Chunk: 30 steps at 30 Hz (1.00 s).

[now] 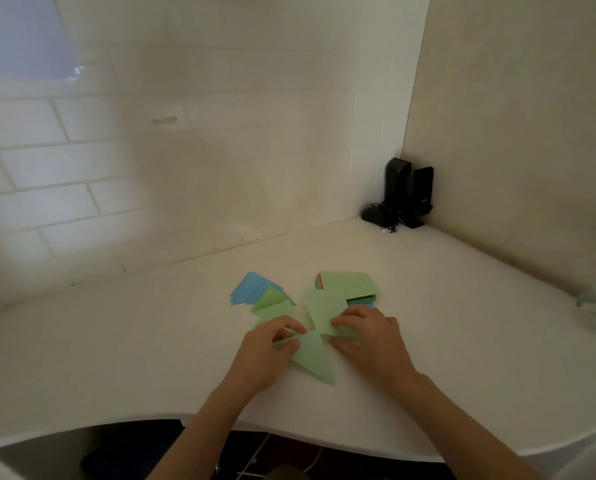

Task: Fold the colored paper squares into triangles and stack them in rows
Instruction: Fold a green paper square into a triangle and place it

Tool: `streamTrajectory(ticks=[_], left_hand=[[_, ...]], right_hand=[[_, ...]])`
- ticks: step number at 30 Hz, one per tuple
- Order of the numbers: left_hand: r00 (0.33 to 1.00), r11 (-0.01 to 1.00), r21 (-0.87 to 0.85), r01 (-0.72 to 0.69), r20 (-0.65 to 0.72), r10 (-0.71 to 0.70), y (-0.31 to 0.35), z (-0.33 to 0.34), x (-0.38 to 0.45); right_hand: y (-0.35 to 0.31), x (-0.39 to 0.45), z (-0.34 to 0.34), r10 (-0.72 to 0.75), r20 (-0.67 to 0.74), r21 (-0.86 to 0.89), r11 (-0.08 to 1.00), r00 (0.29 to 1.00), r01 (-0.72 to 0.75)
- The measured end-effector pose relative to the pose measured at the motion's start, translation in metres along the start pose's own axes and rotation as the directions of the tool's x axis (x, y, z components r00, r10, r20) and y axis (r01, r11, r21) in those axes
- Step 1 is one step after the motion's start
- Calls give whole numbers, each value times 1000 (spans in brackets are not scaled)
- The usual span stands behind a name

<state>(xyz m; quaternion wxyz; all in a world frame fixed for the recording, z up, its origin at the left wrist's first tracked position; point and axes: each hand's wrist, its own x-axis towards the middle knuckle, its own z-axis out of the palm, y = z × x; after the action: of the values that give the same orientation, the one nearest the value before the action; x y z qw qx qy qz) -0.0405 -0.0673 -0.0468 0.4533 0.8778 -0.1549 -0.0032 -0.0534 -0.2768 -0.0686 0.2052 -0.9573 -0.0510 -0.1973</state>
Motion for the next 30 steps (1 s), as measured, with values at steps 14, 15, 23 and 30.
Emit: streamTrajectory(ticks=[14,15,23,30], left_hand=[[924,980,198,18,-377,60,-32,-4,20],[914,975,222,26,-401,67,-34,-2,22],[883,918,359,169,-469,21,-37,5,31],[871,873,280,-399,-183,456,-2,18,16]], right_hand=[[28,-26,-16,-116,-145,-189,978,983,88],[29,-29,-17,-123,-148,-186,978,981,95],[29,-40,-18,-131,-136,-75,990,982,121],[41,-41,-32,-133,-83,30,990,988,136]])
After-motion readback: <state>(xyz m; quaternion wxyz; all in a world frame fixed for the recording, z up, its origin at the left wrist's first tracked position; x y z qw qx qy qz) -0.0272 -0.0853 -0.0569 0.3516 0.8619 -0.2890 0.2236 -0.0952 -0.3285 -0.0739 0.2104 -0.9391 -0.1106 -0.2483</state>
